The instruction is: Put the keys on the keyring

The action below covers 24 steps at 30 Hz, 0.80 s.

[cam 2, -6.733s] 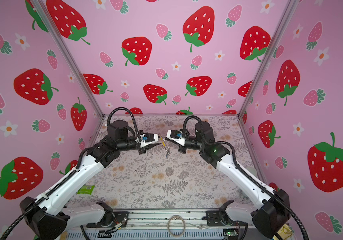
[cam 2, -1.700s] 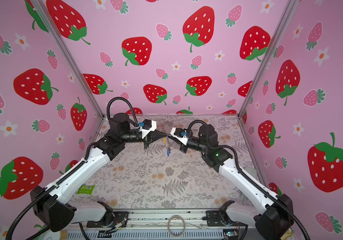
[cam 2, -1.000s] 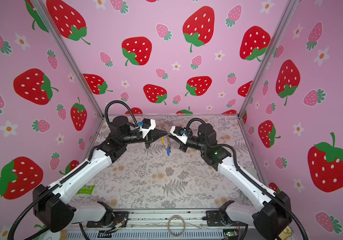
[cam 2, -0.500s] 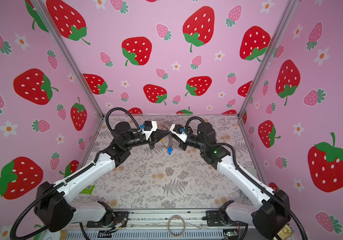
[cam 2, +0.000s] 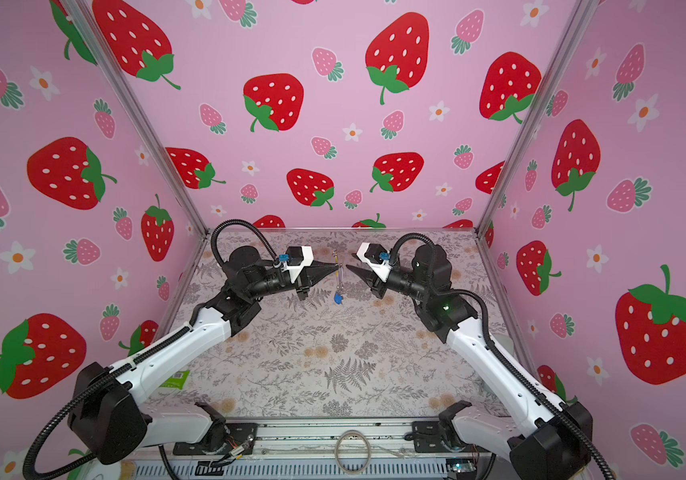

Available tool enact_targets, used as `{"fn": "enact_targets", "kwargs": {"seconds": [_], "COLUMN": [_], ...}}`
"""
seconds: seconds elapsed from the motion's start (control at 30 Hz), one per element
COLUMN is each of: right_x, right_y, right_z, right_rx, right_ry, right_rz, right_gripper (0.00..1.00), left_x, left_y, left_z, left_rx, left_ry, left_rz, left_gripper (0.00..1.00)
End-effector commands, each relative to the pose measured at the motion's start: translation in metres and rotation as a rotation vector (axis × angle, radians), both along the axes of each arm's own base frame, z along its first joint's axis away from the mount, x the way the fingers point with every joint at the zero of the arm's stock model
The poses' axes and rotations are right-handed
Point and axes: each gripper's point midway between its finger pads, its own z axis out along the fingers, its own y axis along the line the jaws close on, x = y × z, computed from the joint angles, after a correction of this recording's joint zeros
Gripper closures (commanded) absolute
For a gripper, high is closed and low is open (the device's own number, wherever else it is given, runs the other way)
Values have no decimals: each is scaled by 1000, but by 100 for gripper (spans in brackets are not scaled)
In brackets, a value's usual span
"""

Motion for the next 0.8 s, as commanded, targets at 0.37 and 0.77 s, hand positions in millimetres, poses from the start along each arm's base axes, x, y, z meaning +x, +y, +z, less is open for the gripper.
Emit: {"fn": "enact_targets", "kwargs": {"seconds": [0.37,0.77], "right_x": [-23,-19], "right_y": [13,16], "right_z": [2,-11], "right_rx": [45,36], "right_ry": [71,114], "right_rz": [184,183], "right_gripper": [80,82], "left_x": [-16,-18], "left_y": [1,2], "left_z": [22,26], "left_rx": [-18,-21], "left_ry": [-132,-149], "left_rz": [-68,-69], "left_gripper": [100,100]}}
